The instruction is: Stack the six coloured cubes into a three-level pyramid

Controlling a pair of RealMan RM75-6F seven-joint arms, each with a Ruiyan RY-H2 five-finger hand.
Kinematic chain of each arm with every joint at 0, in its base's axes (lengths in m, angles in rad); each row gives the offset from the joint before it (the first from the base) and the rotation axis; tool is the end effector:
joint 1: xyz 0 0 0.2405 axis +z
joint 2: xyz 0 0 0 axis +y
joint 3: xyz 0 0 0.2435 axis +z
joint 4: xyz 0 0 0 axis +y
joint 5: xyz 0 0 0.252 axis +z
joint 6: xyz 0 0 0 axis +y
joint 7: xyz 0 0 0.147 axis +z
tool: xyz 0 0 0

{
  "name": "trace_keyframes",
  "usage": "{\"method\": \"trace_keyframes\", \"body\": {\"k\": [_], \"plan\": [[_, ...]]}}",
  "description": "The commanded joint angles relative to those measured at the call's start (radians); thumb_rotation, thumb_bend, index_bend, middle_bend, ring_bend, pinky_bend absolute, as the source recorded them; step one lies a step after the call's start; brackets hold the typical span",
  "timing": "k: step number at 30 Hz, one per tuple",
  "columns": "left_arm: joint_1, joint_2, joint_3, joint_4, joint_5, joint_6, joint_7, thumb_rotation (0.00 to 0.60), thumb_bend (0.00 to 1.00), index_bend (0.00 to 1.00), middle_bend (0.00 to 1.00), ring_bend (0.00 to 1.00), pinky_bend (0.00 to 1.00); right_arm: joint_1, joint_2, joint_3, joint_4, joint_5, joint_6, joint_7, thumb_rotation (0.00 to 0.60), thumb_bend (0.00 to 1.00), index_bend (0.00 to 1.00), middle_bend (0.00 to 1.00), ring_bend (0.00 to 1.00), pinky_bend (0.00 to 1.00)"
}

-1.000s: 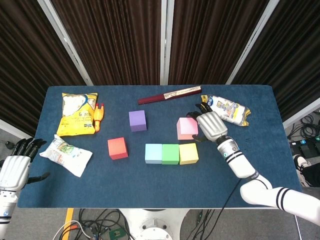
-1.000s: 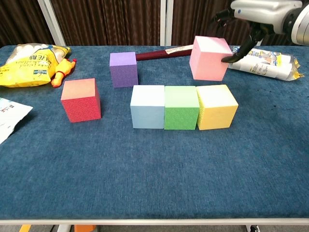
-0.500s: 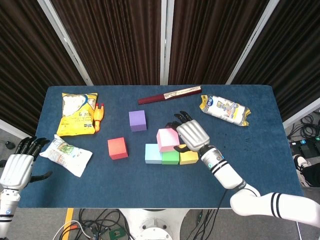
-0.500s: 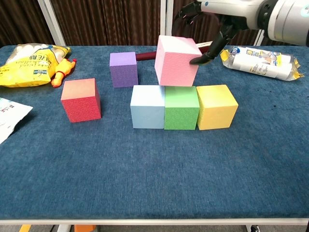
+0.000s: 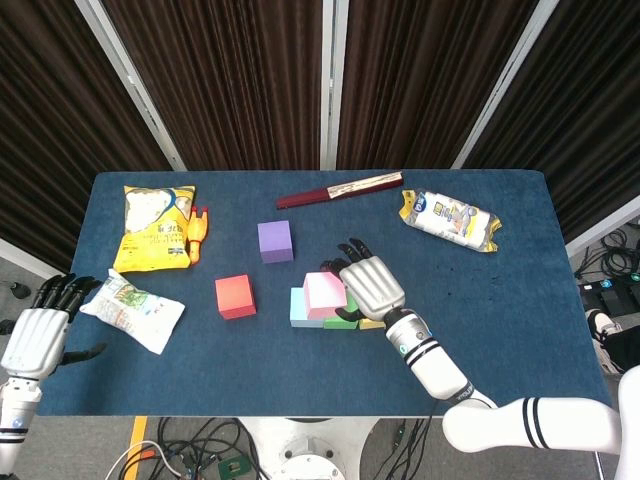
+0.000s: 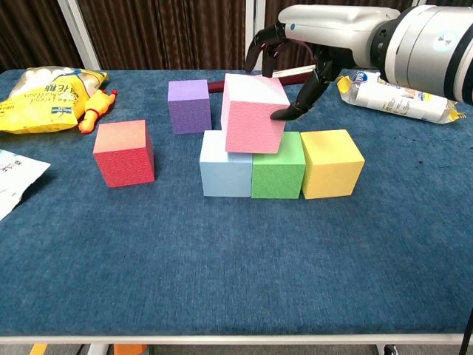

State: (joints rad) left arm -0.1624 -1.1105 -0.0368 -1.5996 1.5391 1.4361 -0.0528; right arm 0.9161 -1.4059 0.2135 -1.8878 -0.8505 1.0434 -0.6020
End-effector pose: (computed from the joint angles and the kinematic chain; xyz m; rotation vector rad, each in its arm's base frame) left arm -0.3040 0.2074 0.1087 -1.4847 -0.9087 -0.9670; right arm -0.0334 -0.3136 -0.0270 1.9741 -0.9151 0.9925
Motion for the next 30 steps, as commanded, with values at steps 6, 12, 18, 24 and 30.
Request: {"method": "trace_keyframes", "body": {"k": [6,12,18,24,30], "plan": [[-0.005,-0.003,-0.001,0.007,-0.002,-0.006,-0.006,0.600,0.00,0.17,0.13,0.06,0.08,0.000,-0.004,-0.019,-0.023,0.018,0.035,-0.032,0.600,0.21,0.26,0.46,0.10,0.00],[-0.006,-0.007,0.001,0.015,0.000,-0.005,-0.012,0.600,0.00,0.17,0.13,0.06,0.08,0.007,-0.020,-0.024,-0.025,0.023,0.053,-0.050,0.600,0.21,0.26,0.46,0.10,0.00],[-0.004,-0.009,0.002,0.022,-0.003,-0.005,-0.019,0.600,0.00,0.17,0.13,0.06,0.08,0.010,-0.039,-0.024,-0.011,0.022,0.068,-0.055,0.600,0.21,0.25,0.46,0.10,0.00],[-0.006,-0.011,0.002,0.027,-0.003,-0.006,-0.024,0.600,0.00,0.17,0.13,0.06,0.08,0.015,-0.051,-0.022,-0.002,0.032,0.073,-0.060,0.600,0.20,0.25,0.46,0.10,0.00],[-0.005,-0.013,0.003,0.032,-0.003,-0.004,-0.027,0.600,0.00,0.17,0.13,0.06,0.08,0.018,-0.059,-0.020,0.002,0.036,0.079,-0.064,0.600,0.20,0.24,0.46,0.10,0.00]]}}
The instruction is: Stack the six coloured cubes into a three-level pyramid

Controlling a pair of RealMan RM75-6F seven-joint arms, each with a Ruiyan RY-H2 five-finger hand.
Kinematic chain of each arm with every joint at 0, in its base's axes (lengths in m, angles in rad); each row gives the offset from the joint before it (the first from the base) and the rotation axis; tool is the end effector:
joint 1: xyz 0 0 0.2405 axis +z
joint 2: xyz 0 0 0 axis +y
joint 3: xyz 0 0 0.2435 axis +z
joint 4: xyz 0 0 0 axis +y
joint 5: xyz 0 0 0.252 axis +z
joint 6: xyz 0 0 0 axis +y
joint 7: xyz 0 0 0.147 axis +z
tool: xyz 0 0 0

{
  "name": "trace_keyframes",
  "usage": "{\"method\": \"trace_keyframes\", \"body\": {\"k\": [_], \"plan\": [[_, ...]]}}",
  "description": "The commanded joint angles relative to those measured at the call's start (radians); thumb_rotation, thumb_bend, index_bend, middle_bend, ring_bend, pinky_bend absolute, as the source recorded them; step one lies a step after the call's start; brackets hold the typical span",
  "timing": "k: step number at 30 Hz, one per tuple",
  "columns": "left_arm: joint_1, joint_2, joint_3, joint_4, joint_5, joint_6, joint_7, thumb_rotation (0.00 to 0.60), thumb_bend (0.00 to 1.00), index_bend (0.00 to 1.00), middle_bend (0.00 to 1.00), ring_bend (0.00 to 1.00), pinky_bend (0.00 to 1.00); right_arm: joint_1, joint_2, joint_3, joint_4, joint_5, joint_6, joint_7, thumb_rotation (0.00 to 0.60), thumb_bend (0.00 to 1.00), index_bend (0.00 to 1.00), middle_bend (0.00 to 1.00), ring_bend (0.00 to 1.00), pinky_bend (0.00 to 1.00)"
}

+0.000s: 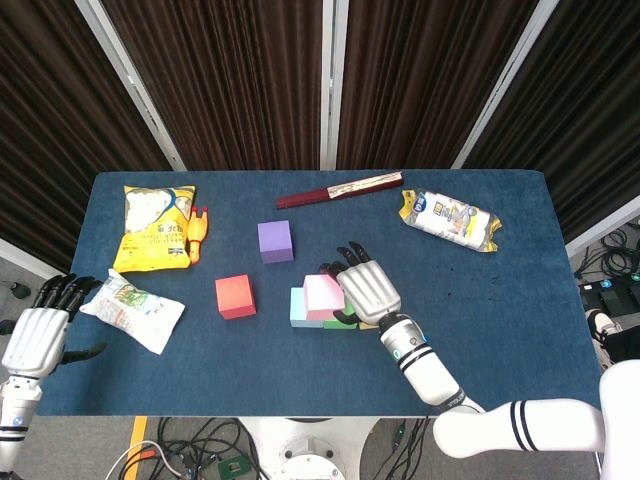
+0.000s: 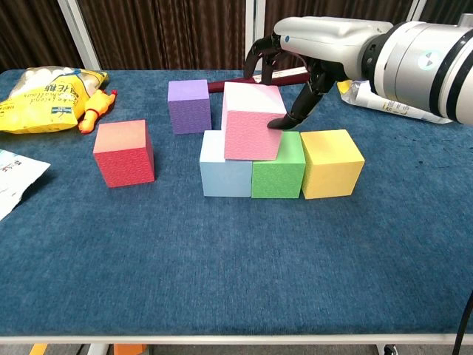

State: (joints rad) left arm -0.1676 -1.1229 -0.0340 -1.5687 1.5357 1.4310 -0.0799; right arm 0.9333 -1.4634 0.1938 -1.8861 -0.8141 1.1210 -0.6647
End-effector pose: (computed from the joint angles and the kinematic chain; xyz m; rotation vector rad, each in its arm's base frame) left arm -0.3098 0.2093 0.1074 -1.4831 -0.9202 -0.9689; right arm -0.0299 -0.3054 -0.0367 1.9482 -0.9002 0.9720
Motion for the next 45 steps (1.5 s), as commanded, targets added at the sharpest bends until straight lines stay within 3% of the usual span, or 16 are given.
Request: {"method": "trace_keyframes", "body": {"k": [1,16,30,37,45], "plan": [[0.001,-0.001,0.001,0.002,0.001,0.001,-0.001,0.600,0.00,0.17,0.13,0.06,0.08,0.001,-0.002,-0.001,0.001,-0.001,0.001,-0.001,0.600,0.20,0.23,0.46,0.10,0.00],[-0.001,-0.005,0.002,0.012,0.002,0.000,-0.011,0.600,0.00,0.17,0.13,0.06,0.08,0.002,-0.013,-0.006,0.002,0.008,0.012,-0.014,0.600,0.17,0.12,0.42,0.09,0.00],[0.000,-0.006,0.002,0.016,0.002,0.003,-0.015,0.600,0.00,0.17,0.13,0.06,0.08,0.003,-0.015,-0.008,-0.002,0.005,0.014,-0.021,0.600,0.17,0.12,0.42,0.09,0.00],[0.000,-0.009,0.003,0.022,0.004,0.005,-0.021,0.600,0.00,0.17,0.13,0.06,0.08,0.003,-0.013,-0.010,-0.010,0.012,0.014,-0.026,0.600,0.11,0.01,0.33,0.03,0.00],[0.001,-0.011,0.004,0.026,0.006,0.007,-0.024,0.600,0.00,0.17,0.13,0.06,0.08,0.001,-0.005,-0.013,-0.022,0.009,0.017,-0.027,0.600,0.06,0.00,0.24,0.00,0.00]]}}
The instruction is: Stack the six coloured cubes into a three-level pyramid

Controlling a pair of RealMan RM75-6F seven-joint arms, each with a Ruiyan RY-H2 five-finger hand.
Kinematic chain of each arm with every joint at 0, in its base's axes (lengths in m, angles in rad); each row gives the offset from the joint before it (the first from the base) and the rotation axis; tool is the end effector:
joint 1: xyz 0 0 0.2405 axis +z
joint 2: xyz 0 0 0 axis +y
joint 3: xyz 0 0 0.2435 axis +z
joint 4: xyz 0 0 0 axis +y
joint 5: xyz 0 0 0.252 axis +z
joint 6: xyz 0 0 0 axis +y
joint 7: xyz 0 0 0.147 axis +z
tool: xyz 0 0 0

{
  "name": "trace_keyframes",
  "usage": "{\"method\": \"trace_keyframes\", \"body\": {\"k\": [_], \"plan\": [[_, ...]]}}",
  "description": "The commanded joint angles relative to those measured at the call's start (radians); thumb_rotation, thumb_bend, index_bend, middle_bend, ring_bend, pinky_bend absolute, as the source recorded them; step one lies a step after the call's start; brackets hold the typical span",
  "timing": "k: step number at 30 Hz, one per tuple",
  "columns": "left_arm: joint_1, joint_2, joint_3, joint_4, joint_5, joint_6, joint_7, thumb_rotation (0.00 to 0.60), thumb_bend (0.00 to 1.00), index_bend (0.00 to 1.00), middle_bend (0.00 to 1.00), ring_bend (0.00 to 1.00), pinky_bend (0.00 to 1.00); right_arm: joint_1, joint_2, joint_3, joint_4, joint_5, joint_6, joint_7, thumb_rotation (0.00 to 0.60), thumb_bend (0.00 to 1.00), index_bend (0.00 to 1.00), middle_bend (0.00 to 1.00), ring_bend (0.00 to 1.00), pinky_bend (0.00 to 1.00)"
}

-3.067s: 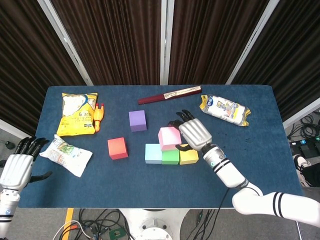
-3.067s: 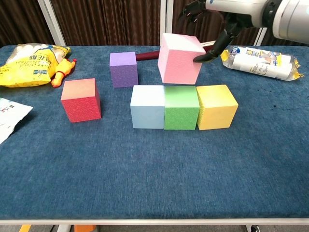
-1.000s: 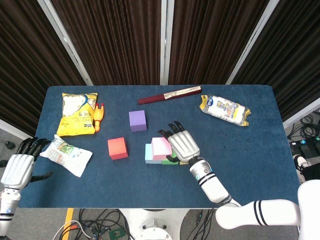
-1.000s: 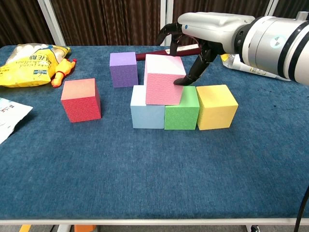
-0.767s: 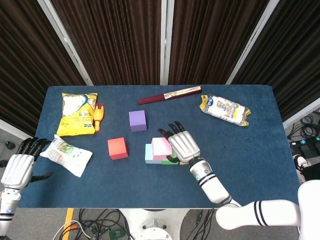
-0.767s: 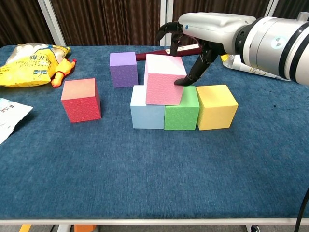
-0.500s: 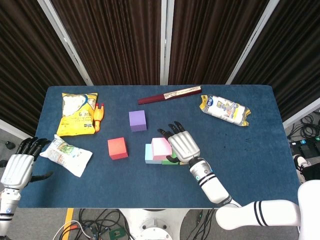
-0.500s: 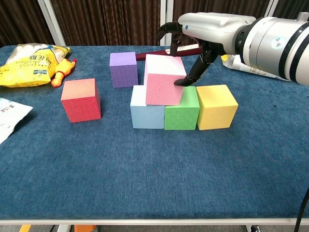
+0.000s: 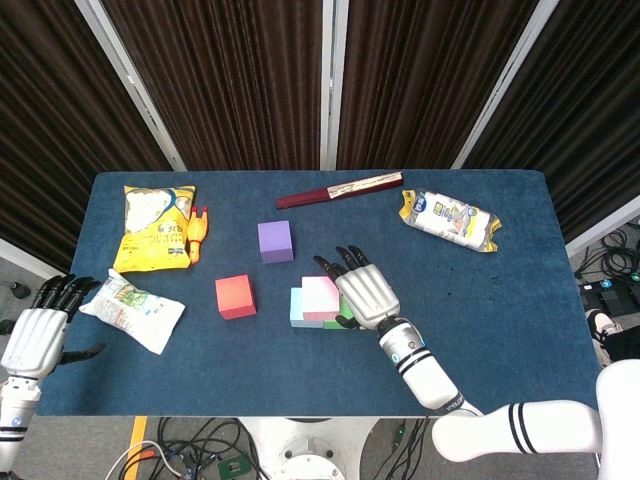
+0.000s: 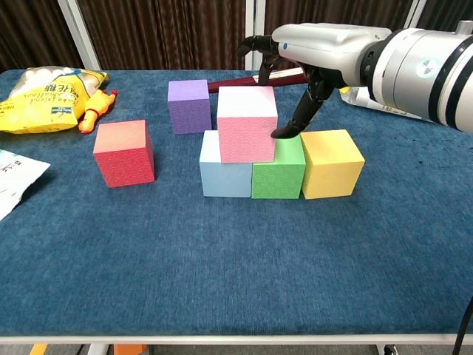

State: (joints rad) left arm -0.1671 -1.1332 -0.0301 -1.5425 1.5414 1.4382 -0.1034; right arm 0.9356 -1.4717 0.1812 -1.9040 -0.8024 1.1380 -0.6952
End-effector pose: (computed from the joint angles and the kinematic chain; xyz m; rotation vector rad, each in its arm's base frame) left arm -0.3140 0.2089 0.1072 -1.4814 -0.9224 -0.9780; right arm -0.0294 -0.2982 -0.0395 1.9601 -0.8928 0.9515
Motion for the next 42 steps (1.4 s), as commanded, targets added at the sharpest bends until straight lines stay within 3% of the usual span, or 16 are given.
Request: {"method": "trace_keyframes", "body": {"k": [1,8,20,42], "plan": [[0.000,0.000,0.000,0.000,0.000,0.000,0.000,0.600,0.00,0.17,0.13,0.06,0.08,-0.002,0.005,0.000,-0.007,-0.007,-0.001,0.006,0.600,0.04,0.00,0.22,0.00,0.00],[0.003,0.003,0.000,-0.005,0.000,0.006,0.005,0.600,0.00,0.17,0.13,0.06,0.08,0.004,0.009,0.006,-0.003,-0.054,-0.033,0.044,0.600,0.01,0.00,0.10,0.00,0.00],[0.009,0.008,0.001,-0.015,-0.003,0.010,0.012,0.600,0.00,0.17,0.13,0.06,0.08,0.060,-0.058,0.034,0.076,-0.014,-0.054,0.005,0.600,0.01,0.00,0.09,0.00,0.00],[0.010,0.002,0.001,-0.002,-0.005,0.007,0.001,0.600,0.00,0.17,0.13,0.06,0.08,0.075,-0.086,0.032,0.106,-0.001,-0.044,-0.008,0.600,0.01,0.00,0.10,0.00,0.00]]}}
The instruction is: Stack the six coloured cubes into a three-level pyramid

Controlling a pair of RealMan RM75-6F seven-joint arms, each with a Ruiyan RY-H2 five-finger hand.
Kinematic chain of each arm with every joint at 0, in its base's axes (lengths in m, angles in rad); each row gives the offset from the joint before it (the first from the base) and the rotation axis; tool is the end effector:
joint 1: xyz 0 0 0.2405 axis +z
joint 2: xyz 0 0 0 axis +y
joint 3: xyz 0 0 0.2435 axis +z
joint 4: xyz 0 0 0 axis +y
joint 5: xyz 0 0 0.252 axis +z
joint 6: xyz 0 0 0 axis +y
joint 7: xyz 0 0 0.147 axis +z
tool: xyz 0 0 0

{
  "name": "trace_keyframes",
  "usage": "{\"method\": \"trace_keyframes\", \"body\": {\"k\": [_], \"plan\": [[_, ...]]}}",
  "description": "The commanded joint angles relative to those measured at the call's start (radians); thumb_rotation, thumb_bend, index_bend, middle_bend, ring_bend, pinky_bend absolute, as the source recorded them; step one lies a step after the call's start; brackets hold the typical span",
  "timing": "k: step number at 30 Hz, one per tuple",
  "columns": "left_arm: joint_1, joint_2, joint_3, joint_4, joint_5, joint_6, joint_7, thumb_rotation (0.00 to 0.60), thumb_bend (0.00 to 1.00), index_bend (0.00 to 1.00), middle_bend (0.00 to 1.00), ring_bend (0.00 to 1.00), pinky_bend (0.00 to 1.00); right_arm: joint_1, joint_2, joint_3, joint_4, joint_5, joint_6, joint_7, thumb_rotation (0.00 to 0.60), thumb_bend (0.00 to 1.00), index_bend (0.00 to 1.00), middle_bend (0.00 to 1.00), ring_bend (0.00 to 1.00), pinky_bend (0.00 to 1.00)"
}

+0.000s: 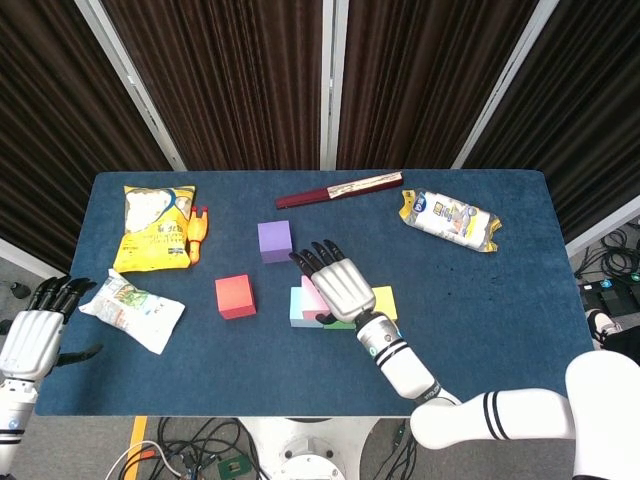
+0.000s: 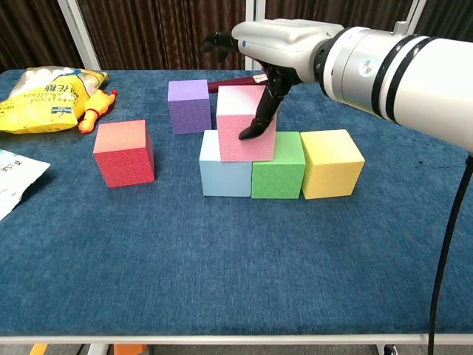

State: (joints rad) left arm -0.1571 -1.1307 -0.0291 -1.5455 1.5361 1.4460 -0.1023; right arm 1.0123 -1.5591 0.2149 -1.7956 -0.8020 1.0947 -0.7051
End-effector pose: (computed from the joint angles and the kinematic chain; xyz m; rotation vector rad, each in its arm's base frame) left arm -0.3160 0.2055 0.1089 -1.4673 -0.9254 -0.9729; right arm -0.0023 -0.3103 -0.0604 2.0065 -0.8266 0.9931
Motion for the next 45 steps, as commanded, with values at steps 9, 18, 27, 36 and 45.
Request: {"method": "trace_keyframes", "body": {"k": [9,18,27,36,45], "plan": [[0.001,0.001,0.003,0.001,0.006,0.002,0.000,0.600,0.00,0.17,0.13,0.06,0.08,-0.076,0.109,-0.043,-0.102,-0.121,0.035,0.079,0.600,0.02,0.00,0.10,0.00,0.00],[0.001,0.006,0.001,-0.010,0.014,0.010,0.008,0.600,0.00,0.17,0.13,0.06,0.08,-0.265,0.309,-0.138,-0.129,-0.321,0.134,0.285,0.600,0.03,0.00,0.10,0.00,0.00],[-0.011,0.012,-0.001,-0.040,0.025,0.003,0.038,0.600,0.00,0.17,0.13,0.06,0.08,-0.331,0.300,-0.169,0.043,-0.309,0.026,0.465,0.600,0.03,0.00,0.07,0.00,0.00],[-0.018,0.020,-0.005,-0.055,0.016,-0.010,0.051,0.600,0.00,0.17,0.13,0.06,0.08,-0.335,0.184,-0.147,0.226,-0.309,-0.083,0.585,0.600,0.01,0.00,0.03,0.00,0.00],[-0.027,0.025,-0.004,-0.058,0.015,-0.023,0.055,0.600,0.00,0.17,0.13,0.06,0.08,-0.326,0.079,-0.112,0.339,-0.345,-0.126,0.651,0.600,0.00,0.00,0.00,0.00,0.00]]}}
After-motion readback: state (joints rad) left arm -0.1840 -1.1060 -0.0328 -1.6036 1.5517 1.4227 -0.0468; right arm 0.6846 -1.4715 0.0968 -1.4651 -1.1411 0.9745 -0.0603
